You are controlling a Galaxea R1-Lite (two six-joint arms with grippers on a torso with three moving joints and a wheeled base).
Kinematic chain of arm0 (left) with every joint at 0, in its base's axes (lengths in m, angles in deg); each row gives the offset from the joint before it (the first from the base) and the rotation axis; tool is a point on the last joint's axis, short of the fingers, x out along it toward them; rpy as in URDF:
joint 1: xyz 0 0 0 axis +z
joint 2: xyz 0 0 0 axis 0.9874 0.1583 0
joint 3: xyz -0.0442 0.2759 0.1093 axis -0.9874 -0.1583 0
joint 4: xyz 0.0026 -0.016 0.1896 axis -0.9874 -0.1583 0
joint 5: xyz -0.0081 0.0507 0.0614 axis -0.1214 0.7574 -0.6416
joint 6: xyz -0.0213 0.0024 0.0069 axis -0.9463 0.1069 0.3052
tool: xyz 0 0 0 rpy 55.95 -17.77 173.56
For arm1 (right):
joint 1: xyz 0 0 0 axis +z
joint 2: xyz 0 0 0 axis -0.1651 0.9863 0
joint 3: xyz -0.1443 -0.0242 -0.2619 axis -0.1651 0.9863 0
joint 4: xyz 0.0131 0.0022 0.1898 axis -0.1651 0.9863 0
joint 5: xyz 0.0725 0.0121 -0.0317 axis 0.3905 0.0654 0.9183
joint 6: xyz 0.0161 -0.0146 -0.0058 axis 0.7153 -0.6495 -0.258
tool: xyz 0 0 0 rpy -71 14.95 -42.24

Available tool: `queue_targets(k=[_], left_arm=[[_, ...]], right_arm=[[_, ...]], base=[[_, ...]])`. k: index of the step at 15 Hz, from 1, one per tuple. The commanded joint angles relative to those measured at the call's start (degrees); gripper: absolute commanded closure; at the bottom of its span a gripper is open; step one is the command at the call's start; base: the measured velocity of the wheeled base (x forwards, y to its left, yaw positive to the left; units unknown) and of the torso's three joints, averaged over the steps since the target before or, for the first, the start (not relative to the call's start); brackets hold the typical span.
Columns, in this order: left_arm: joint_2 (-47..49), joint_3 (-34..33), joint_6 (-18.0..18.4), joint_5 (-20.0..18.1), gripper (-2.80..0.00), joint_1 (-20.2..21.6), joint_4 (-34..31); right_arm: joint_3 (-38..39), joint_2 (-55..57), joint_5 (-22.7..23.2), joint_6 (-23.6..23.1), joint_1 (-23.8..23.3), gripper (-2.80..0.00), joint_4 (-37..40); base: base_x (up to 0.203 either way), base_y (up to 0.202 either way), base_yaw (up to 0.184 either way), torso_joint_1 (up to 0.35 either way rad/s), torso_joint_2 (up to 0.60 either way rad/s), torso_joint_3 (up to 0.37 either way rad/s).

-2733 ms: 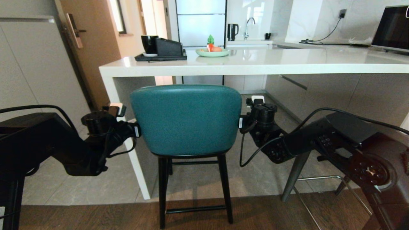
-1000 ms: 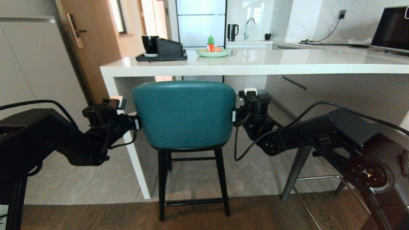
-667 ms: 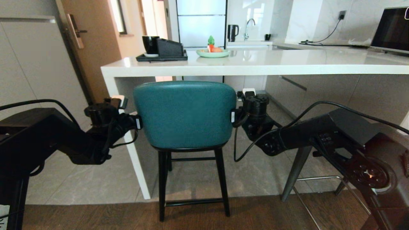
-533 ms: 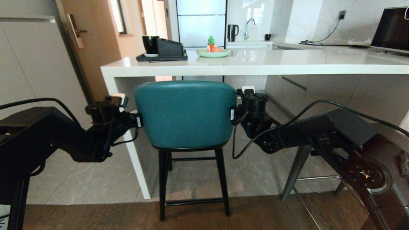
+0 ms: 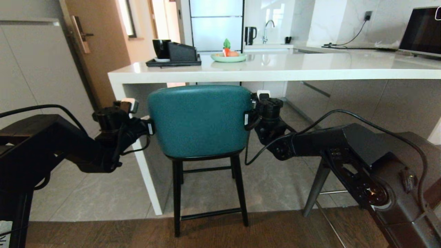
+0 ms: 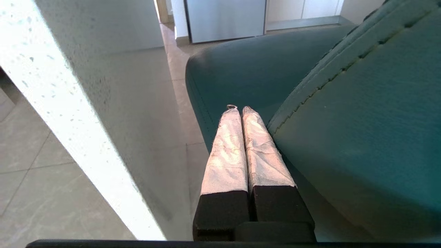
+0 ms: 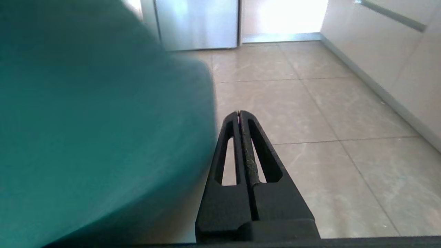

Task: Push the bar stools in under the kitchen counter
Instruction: Push the blue chair back under the dining table

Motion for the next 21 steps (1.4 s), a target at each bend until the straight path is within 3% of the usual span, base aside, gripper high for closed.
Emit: queue_targets(k=[1,12,21], left_arm=[[1.5,1.7,0.0,-0.1,0.0,0.3,0.1],[7.2,14.4,0.1,0.0,0.0,0.1,-7.4],[8.6,17.2,0.1,0.4,0.0,0.2,-8.2]], right_arm=[[-0.4,0.9,0.0,-0.1,0.4,0.0,0.0],[0.2,-0.2,-0.2,-0.2,1.1,0.0,-0.3],[0.3,-0.3,-0.3,-0.2,1.3,0.0,-0.3]], base=[[0.0,0.0,0.0,0.0,0.0,0.0],[0.0,0.0,0.0,0.0,0.0,0.0],[0.0,0.0,0.0,0.0,0.0,0.0]])
